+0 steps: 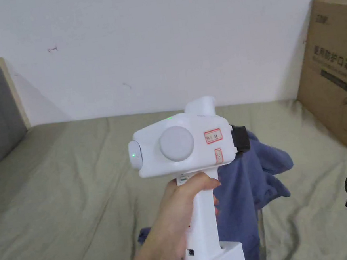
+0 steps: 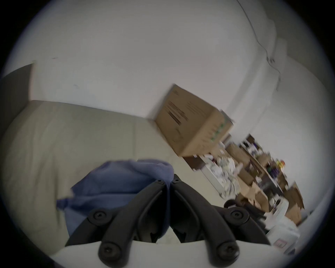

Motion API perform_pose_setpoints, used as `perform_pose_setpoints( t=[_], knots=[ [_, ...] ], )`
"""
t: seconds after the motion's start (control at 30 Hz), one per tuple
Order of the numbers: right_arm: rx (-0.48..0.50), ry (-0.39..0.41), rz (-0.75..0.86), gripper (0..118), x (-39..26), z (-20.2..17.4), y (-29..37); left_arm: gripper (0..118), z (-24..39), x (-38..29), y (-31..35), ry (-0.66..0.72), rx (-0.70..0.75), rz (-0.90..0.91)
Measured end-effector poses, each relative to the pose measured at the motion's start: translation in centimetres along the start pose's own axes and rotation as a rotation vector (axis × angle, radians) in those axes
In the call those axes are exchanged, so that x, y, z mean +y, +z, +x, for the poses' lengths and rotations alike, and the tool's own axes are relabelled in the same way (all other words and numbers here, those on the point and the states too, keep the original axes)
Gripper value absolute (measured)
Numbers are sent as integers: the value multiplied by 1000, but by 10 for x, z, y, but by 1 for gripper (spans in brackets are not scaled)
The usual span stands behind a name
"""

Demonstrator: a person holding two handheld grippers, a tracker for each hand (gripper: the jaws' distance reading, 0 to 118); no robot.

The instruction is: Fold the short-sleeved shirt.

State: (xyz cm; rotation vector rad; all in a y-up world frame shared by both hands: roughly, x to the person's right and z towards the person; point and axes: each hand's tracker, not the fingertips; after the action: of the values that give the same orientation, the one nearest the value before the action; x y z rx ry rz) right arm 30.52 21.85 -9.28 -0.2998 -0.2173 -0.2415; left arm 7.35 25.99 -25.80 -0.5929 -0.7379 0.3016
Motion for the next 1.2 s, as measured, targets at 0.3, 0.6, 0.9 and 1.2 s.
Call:
perform_pose_setpoints(
  t=[0.3,0.6,0.9,1.2],
  knots=[
    [-210,-89,-96,0,-27,90,3,0,13,-176,-179,-104,119,-490],
    [-210,-108,-211,0,-55,101,-25,100,8,-221,-184,-68,78,-600],
    [-83,-31,-216,0,-53,57,-28,88,-32,-136,-78,39,123,-311],
    [19,27,-236,0,-62,16,-32,0,-126,-167,13,175,450,-305]
  ],
)
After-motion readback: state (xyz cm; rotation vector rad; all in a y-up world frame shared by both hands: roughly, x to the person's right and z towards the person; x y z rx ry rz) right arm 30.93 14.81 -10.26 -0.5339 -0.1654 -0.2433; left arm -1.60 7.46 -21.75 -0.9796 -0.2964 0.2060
